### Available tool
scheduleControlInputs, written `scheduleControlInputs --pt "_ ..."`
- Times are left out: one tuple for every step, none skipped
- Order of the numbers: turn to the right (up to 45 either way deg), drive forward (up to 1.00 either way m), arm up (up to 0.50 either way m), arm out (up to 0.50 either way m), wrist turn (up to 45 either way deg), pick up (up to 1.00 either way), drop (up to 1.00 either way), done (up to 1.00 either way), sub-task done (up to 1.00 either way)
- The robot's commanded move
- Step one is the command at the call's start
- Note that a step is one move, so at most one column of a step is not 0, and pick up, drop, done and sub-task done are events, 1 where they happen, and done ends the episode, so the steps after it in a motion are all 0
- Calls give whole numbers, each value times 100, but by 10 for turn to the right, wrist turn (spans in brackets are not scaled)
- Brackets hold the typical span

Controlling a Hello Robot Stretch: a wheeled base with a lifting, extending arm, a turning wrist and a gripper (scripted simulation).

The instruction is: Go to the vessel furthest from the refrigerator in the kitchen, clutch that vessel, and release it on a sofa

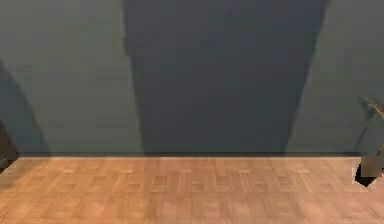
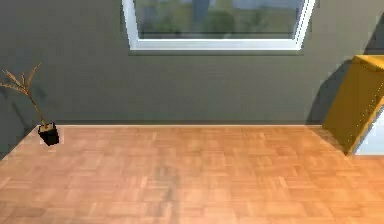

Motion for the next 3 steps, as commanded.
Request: scheduleControlInputs --pt "-450 0 0 0 0 0 0 0 0" --pt "-390 0 0 0 0 0 0 0 0" --pt "0 100 0 0 0 0 0 0 0"
